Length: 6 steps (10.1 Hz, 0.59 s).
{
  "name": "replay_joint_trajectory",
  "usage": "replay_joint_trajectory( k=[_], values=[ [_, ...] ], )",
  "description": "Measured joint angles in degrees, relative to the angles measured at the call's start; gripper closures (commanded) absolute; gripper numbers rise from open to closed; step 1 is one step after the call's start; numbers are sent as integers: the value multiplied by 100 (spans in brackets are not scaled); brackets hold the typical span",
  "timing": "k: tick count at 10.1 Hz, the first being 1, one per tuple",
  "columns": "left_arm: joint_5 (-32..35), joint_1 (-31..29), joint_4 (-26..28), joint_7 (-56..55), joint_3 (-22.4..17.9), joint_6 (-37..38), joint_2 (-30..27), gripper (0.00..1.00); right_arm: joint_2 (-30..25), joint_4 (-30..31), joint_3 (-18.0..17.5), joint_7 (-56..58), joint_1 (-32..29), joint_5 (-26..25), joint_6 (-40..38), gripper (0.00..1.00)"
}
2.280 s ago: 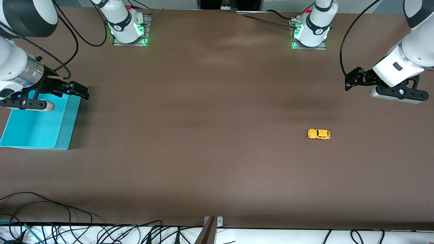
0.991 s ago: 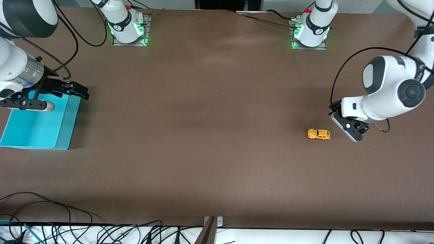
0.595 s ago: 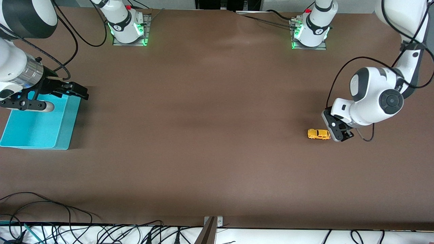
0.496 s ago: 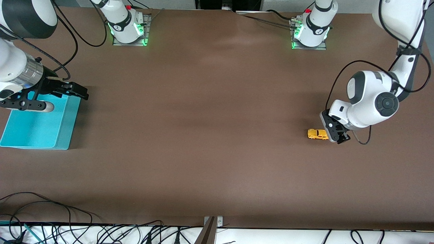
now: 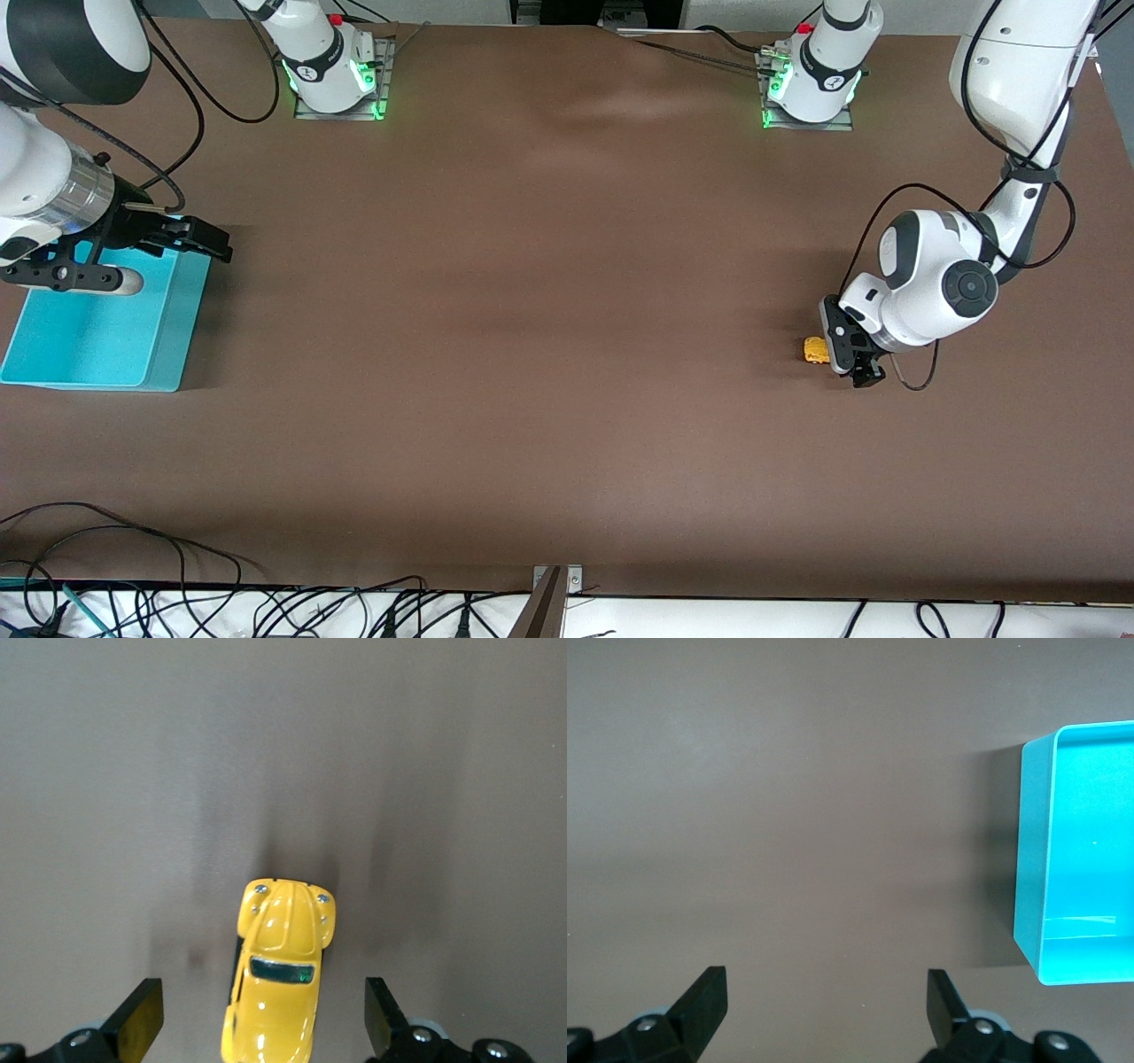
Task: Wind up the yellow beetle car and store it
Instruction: 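Close the left gripper on the yellow car's body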
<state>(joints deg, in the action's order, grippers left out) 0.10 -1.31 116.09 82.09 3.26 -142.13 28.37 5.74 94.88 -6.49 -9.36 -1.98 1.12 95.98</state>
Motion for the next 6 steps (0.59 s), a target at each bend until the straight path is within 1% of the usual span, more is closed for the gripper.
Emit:
replay_joint_trajectory(
  k=[2,3,4,5,6],
  values=[
    [57,-1,154,39,0,-54,11,2,0,0,0,2,-1,0,0,0],
    [105,-1,182,41,0,-63,11,21,0,0,0,3,-2,0,0,0],
    [166,0,188,80,0,-71,10,44,0,0,1,4,-2,0,0,0],
    [217,0,188,168,0,-83,9,63,0,0,1,6,-2,0,0,0],
    [218,0,188,258,0,-93,9,77,0,0,1,7,-2,0,0,0]
  ],
)
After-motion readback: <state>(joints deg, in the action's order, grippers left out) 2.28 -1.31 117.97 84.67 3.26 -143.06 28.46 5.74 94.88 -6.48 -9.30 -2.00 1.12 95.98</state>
